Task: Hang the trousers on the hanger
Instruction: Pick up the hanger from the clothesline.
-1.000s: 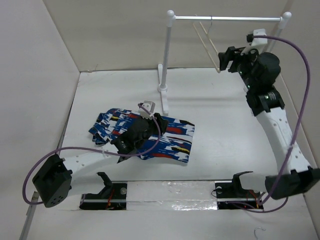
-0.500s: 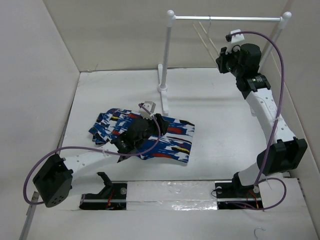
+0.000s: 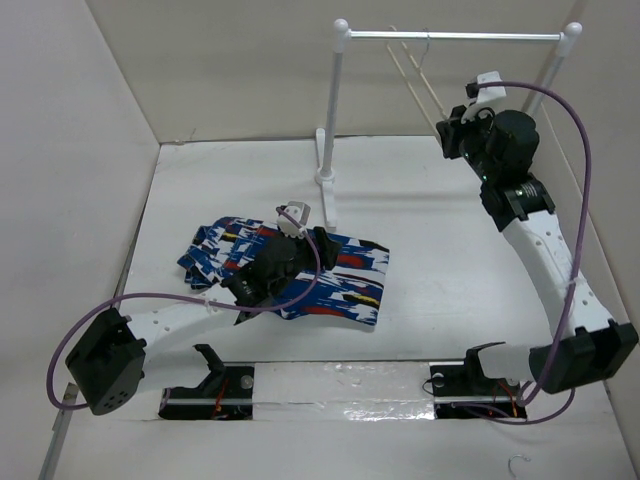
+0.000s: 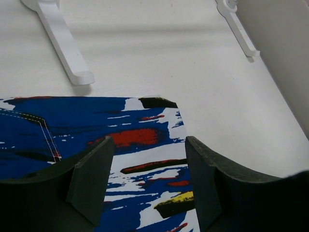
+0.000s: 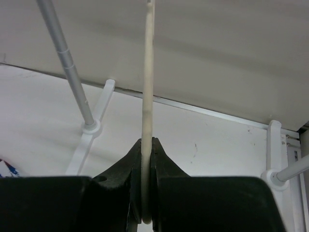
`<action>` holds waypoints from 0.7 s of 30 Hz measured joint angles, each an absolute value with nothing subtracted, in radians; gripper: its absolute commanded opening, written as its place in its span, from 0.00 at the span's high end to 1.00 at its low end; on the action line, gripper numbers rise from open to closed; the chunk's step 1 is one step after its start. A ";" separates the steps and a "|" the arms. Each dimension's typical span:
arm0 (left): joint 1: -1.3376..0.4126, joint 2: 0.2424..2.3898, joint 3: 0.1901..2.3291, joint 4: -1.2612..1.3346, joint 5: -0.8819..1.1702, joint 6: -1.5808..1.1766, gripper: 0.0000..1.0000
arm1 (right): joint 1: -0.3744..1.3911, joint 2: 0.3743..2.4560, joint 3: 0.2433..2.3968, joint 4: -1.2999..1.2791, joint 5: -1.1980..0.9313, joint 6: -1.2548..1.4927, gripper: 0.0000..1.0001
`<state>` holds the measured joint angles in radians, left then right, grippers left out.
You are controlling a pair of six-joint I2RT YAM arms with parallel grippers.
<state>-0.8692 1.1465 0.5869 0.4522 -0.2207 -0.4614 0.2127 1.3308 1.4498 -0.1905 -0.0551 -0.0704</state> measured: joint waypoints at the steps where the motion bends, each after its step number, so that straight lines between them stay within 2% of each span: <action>1: -0.868 1.147 0.587 0.453 -0.221 -0.461 0.42 | 0.216 1.299 1.423 -0.174 -0.051 -0.065 1.00; 10: -0.861 1.148 0.587 0.471 -0.202 -0.462 0.39 | 0.220 1.183 1.262 -0.114 -0.014 -0.034 1.00; 16: -0.896 1.148 0.628 0.447 -0.143 -0.513 0.42 | 0.298 1.029 0.938 -0.094 0.104 0.044 1.00; 21: -0.963 1.202 0.751 0.476 -0.115 -0.583 0.48 | 0.467 0.899 0.670 -0.099 0.223 0.121 1.00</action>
<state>-0.9634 1.2022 0.7513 0.4759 -0.1154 -0.5831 0.4675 0.8986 0.6701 -0.0994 0.2234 0.1215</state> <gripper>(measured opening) 0.539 0.104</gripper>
